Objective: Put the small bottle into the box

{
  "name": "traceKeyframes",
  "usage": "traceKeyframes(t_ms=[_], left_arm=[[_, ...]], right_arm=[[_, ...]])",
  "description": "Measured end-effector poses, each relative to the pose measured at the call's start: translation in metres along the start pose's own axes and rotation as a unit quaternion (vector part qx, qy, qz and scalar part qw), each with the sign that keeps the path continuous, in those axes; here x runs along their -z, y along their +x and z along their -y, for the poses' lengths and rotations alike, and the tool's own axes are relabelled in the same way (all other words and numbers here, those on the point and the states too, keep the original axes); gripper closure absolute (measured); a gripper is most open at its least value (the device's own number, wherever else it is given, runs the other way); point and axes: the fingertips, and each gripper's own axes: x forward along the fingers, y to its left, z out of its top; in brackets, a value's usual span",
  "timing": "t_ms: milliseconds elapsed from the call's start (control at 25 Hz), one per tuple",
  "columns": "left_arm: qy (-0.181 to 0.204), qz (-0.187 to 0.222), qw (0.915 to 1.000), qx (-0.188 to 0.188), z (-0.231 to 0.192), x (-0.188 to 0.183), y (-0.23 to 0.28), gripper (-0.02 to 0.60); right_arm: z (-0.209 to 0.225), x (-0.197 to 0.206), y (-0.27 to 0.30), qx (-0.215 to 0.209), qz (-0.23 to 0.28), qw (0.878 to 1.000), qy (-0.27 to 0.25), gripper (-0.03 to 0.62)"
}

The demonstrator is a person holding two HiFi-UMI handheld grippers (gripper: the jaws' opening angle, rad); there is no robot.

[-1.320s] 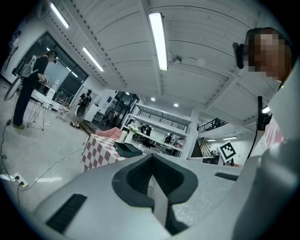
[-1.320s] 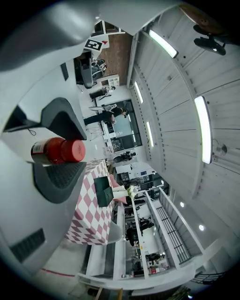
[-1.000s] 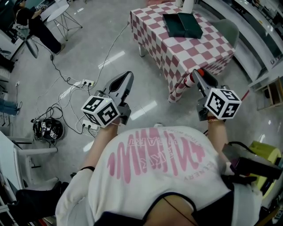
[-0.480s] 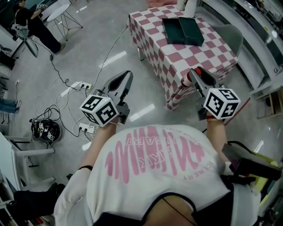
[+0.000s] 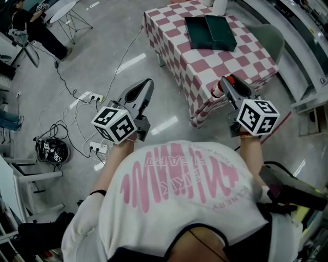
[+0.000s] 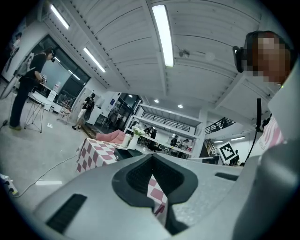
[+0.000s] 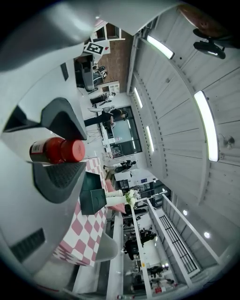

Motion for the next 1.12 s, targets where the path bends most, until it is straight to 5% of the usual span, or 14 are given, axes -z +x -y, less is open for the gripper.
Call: traceKeyframes(t_ms=[680, 1120], left_arm=[[-0.030, -0.039, 0.9987, -0.016, -0.021, 0.035, 0.031, 0.575], [-0.035, -0.039, 0.9986, 0.005, -0.052, 0.012, 0.076, 0.575]], right_arm=[[0.030, 0.029, 0.028, -0.006, -0.032, 0.999, 0.026, 0.450], [0.049, 0.005, 0.071, 0.008, -0.037, 0.999, 0.012, 0.451]])
